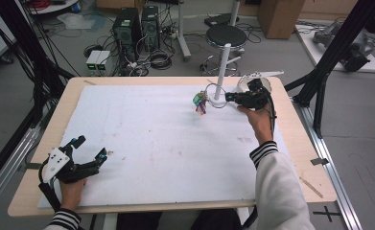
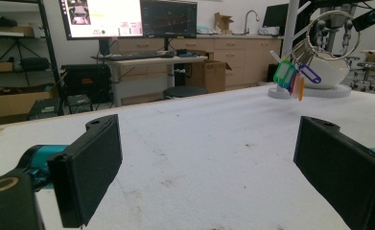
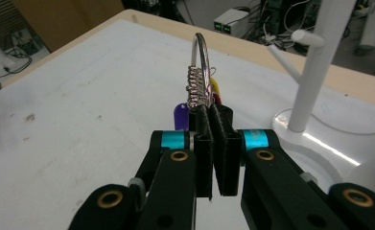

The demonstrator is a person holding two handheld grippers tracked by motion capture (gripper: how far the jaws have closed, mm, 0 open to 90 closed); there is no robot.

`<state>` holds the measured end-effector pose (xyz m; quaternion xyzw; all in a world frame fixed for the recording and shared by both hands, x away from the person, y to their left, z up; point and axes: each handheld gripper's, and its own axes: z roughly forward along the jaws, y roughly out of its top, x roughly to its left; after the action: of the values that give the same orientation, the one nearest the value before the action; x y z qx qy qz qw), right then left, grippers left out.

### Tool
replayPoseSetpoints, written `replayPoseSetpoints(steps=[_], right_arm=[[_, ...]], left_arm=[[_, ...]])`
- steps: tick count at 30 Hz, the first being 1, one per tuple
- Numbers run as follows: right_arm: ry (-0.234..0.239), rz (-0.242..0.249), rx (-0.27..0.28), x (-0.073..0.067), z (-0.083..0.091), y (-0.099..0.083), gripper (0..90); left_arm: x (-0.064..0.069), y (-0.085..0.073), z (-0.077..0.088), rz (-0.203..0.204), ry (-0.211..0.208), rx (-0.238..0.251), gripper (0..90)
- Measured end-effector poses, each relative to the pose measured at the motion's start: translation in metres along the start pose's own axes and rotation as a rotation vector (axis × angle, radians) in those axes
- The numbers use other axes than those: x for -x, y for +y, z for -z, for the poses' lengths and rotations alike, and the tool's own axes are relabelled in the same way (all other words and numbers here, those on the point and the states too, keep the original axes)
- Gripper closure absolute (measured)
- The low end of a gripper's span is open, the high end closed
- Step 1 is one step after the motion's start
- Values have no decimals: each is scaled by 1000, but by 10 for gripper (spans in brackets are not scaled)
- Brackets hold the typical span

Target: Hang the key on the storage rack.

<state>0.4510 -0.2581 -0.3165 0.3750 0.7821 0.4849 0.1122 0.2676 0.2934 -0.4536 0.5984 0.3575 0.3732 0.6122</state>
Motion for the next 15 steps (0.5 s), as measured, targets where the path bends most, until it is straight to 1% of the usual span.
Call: replayPoseSetpoints(steps=[3, 4, 7, 13, 15], right_arm=[[-25, 3, 29, 3, 1, 4, 887], [-28, -12, 39, 5, 1, 4, 887], [-45, -21, 53, 10, 1, 6, 887], [-55, -31, 82, 17, 0, 10, 887], [-63, -38, 76, 20, -1, 9, 887]], left_arm=[[0, 0, 0, 0, -1, 0, 99], [0, 0, 0, -1, -1, -1, 99], [0, 0, 0, 0, -2, -3, 99], [0, 0, 0, 2, -2, -4, 98], [0, 0, 0, 3, -3, -5, 99]])
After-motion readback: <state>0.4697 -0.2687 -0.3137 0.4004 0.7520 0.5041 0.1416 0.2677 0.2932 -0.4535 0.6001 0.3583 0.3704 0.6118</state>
